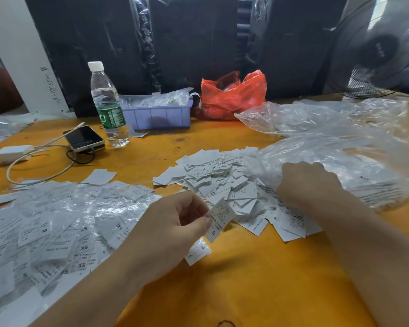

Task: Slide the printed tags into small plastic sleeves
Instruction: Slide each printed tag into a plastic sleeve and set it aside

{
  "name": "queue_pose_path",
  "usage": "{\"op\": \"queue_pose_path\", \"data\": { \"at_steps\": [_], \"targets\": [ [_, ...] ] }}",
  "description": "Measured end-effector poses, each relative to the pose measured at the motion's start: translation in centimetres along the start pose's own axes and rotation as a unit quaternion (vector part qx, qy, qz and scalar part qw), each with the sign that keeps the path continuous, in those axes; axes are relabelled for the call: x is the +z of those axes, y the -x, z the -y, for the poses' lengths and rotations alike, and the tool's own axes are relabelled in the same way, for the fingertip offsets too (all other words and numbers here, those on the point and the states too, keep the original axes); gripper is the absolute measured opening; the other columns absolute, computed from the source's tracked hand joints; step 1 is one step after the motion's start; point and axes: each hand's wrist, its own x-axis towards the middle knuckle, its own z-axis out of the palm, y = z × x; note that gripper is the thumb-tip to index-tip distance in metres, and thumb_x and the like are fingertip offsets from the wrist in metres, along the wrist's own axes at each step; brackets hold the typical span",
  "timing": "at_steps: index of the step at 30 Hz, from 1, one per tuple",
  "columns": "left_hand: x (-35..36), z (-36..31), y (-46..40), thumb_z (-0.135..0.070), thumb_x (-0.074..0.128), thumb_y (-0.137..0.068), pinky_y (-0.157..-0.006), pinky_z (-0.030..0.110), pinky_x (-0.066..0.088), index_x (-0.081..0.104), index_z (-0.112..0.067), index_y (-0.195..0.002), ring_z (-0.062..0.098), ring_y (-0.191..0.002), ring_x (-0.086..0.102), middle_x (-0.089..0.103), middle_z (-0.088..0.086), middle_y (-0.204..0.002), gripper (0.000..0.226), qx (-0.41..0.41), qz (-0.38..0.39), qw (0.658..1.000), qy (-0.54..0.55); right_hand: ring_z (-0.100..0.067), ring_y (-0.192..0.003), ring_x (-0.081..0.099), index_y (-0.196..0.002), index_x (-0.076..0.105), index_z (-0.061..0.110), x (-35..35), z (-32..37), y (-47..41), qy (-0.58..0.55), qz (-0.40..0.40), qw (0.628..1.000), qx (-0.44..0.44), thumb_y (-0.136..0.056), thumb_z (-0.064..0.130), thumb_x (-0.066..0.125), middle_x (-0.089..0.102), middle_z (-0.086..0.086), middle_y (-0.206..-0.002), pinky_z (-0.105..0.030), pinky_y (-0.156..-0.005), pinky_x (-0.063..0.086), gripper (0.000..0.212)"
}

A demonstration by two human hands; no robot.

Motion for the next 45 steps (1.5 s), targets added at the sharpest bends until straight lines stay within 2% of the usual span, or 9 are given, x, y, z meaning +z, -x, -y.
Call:
{"op": "queue_pose_path", "data": {
  "at_steps": [6, 12, 21, 27, 29, 32, 34, 41, 45],
  "targets": [
    [0.1, 0.0, -0.1, -0.024, 0.066, -0.090, -0.057, 0.017, 0.047, 0.067, -0.032, -0.082, 0.003, -0.065, 0.061, 0.071, -0.008, -0.077, 0.011, -0.005, 0.002, 1.000, -0.018, -0.037, -0.131, 0.021, -0.135, 0.041, 0.021, 0.6, -0.1, -0.9, 0.021, 0.003, 1.000, 0.021, -0.093, 0.041, 0.044, 0.031, -0.012, -0.142, -0.057, -0.108, 0.017, 0.047],
    [0.1, 0.0, -0.2, -0.023, 0.067, -0.089, -0.056, 0.012, 0.045, 0.067, -0.034, -0.081, 0.000, -0.062, 0.060, 0.069, -0.011, -0.072, 0.013, -0.002, 0.005, 0.999, -0.033, -0.036, -0.119, 0.041, -0.123, 0.048, 0.015, 0.1, -0.9, -0.8, -0.094, 0.024, 0.995, 0.012, -0.087, 0.031, 0.052, 0.048, -0.010, -0.122, -0.047, -0.094, 0.045, 0.040],
    [0.0, 0.3, -0.3, -0.024, 0.066, -0.089, -0.060, 0.014, 0.049, 0.067, -0.035, -0.086, 0.005, -0.068, 0.063, 0.072, -0.010, -0.081, 0.011, -0.002, 0.002, 0.999, -0.045, -0.035, -0.125, 0.033, -0.122, 0.047, 0.013, 0.3, -0.9, -1.3, -0.132, 0.005, 0.991, 0.016, -0.084, 0.027, 0.051, 0.041, -0.012, -0.128, -0.048, -0.095, 0.041, 0.040],
    [-0.1, 0.6, -0.3, -0.027, 0.066, -0.090, -0.061, 0.021, 0.052, 0.066, -0.037, -0.090, 0.007, -0.070, 0.064, 0.072, -0.009, -0.084, 0.011, -0.004, 0.002, 0.998, -0.055, -0.049, -0.144, -0.003, -0.151, 0.018, 0.020, 1.0, -1.1, -2.2, -0.076, 0.039, 0.994, 0.064, -0.084, 0.068, 0.046, 0.002, -0.017, -0.160, -0.069, -0.109, 0.001, 0.087],
    [0.0, 0.5, -0.4, -0.026, 0.067, -0.089, -0.060, 0.022, 0.051, 0.067, -0.037, -0.089, 0.007, -0.069, 0.064, 0.072, -0.008, -0.082, 0.011, -0.002, 0.004, 0.999, -0.054, -0.051, -0.144, 0.004, -0.151, 0.016, 0.021, 1.1, -1.3, -2.3, -0.089, 0.056, 0.992, 0.076, -0.081, 0.075, 0.043, 0.004, -0.019, -0.161, -0.068, -0.110, 0.006, 0.092],
    [0.1, 0.5, -0.4, -0.025, 0.067, -0.089, -0.059, 0.021, 0.049, 0.067, -0.036, -0.089, 0.008, -0.068, 0.063, 0.072, -0.007, -0.081, 0.011, 0.000, 0.006, 0.999, -0.048, -0.044, -0.132, 0.033, -0.145, 0.029, 0.019, 1.1, -1.7, -2.2, -0.124, 0.047, 0.989, 0.058, -0.080, 0.069, 0.046, 0.035, -0.019, -0.146, -0.058, -0.106, 0.035, 0.084],
    [0.1, 0.5, -0.4, -0.024, 0.067, -0.089, -0.060, 0.018, 0.049, 0.067, -0.036, -0.087, 0.007, -0.068, 0.063, 0.072, -0.008, -0.081, 0.012, 0.003, 0.007, 0.999, -0.047, -0.040, -0.126, 0.040, -0.140, 0.037, 0.015, 1.0, -1.6, -2.1, -0.131, 0.023, 0.990, 0.045, -0.082, 0.059, 0.050, 0.044, -0.015, -0.137, -0.052, -0.101, 0.042, 0.073],
    [0.1, 0.4, -0.3, -0.022, 0.067, -0.089, -0.059, 0.013, 0.046, 0.068, -0.035, -0.085, 0.006, -0.067, 0.062, 0.071, -0.009, -0.079, 0.013, 0.008, 0.008, 0.998, -0.055, -0.036, -0.124, 0.033, -0.123, 0.051, 0.007, 0.7, -1.2, -1.8, -0.114, -0.059, 0.991, 0.026, -0.083, 0.050, 0.054, 0.040, -0.017, -0.132, -0.044, -0.096, 0.038, 0.059],
    [0.0, 0.3, -0.3, -0.023, 0.068, -0.089, -0.059, 0.016, 0.048, 0.067, -0.035, -0.086, 0.006, -0.069, 0.063, 0.071, -0.009, -0.079, 0.012, 0.010, 0.004, 0.998, -0.057, -0.031, -0.114, 0.035, -0.102, 0.052, 0.006, 0.3, -0.8, -1.6, -0.144, -0.131, 0.981, -0.008, -0.082, 0.031, 0.055, 0.042, -0.014, -0.120, -0.039, -0.084, 0.038, 0.031]
  ]
}}
